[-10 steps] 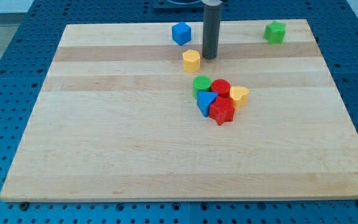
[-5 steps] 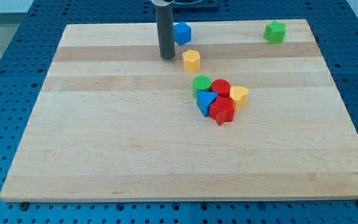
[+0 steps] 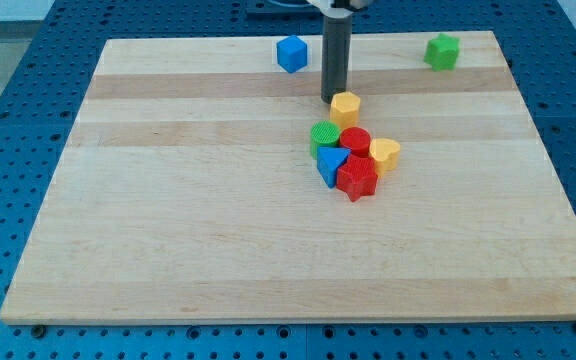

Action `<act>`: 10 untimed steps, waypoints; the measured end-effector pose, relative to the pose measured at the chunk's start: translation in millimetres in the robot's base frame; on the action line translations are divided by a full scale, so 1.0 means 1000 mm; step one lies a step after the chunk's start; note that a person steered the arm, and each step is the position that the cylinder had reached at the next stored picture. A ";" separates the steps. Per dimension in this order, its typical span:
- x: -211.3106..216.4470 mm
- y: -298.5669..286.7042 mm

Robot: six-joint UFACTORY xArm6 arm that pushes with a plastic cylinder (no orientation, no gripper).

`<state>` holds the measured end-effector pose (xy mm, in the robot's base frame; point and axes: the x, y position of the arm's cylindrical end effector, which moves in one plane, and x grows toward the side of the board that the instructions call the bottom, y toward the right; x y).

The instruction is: Slide the yellow hexagon to the top of the red circle

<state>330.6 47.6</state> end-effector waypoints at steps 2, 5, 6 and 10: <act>0.007 0.011; 0.021 0.015; 0.024 0.015; 0.012 0.063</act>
<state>342.9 110.1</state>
